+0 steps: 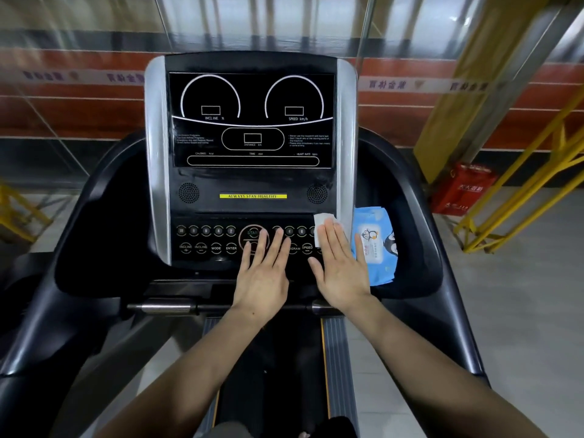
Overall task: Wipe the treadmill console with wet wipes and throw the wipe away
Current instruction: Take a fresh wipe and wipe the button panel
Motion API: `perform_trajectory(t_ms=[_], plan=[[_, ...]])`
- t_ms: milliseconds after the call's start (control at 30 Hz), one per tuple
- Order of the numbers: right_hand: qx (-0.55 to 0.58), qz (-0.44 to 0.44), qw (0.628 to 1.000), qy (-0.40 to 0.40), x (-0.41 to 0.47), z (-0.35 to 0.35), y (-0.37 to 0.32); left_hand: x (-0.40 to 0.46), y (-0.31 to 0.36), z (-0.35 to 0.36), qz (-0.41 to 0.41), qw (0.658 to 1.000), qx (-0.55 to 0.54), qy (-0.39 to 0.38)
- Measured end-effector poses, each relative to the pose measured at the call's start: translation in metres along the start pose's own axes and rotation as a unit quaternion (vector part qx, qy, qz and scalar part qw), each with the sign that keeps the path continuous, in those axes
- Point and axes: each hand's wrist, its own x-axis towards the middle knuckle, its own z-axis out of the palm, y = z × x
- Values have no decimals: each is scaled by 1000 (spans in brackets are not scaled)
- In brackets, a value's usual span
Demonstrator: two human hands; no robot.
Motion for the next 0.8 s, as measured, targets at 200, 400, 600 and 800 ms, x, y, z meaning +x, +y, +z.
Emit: perform_trajectory(t_ms=[200,400,600,800], plan=[[-7,-2,1000,-20,-24,14,-9,-9,-9,3,4,1000,-3,6],[-4,10,999,-30,-17,10,-32,-18,-42,2,-11,1000,-8,18],[6,-8,999,-35,3,10,-78,-32,-88,-5,-31,999,-6,21],[19,-49,998,-36,22,14,-134,-45,-143,-9,-48,999,2,20]])
